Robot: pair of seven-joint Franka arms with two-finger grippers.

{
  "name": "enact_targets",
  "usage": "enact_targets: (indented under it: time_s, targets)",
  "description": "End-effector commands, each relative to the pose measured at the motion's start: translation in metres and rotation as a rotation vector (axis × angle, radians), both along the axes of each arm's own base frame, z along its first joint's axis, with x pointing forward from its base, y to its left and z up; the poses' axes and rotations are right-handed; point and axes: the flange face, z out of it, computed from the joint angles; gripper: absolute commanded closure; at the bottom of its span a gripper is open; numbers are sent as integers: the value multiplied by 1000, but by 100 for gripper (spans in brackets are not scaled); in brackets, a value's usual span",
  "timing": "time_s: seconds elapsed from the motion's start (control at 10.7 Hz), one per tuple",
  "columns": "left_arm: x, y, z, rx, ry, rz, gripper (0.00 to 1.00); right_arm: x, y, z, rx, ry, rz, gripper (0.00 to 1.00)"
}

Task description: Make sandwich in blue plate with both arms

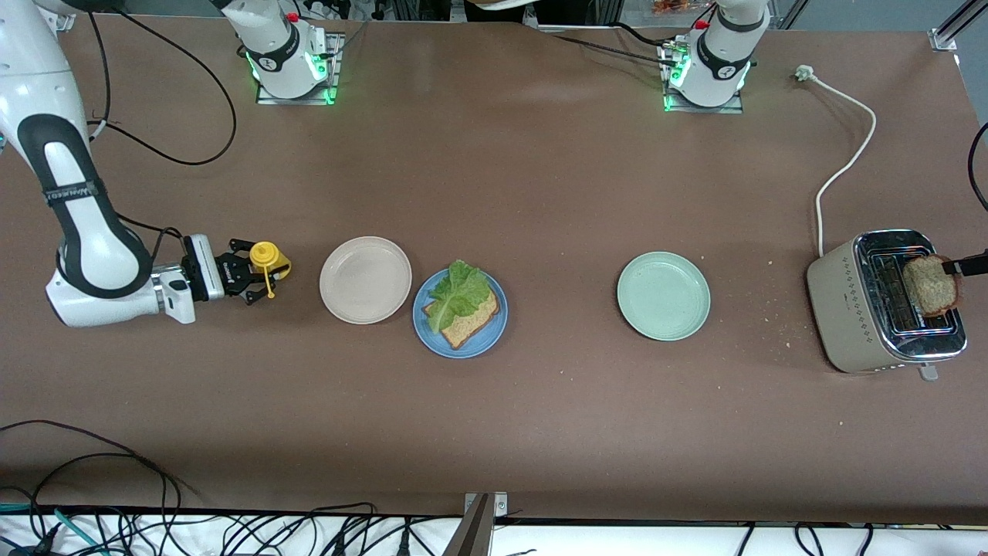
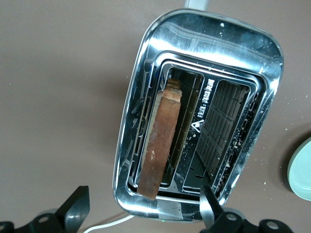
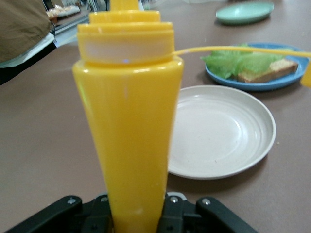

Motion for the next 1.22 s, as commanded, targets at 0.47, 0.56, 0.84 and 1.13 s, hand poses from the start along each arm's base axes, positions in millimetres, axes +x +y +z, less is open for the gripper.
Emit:
enact_targets:
  time_s: [0.47,0.56,0.84,1.13]
  targets:
    - [15,-5,-37,33,16,-33,20,-12,-2,-74,232,9,-51,75]
    - [15,-6,-38,33,21,-37,40,-11,-5,-76,233,-1,-55,50]
    - [14,-8,-38,23,30,-56,100,-7,-20,-82,215,-54,-83,0]
    - [13,-8,-29,17,21,-95,100,3,-28,-72,210,-86,-77,0]
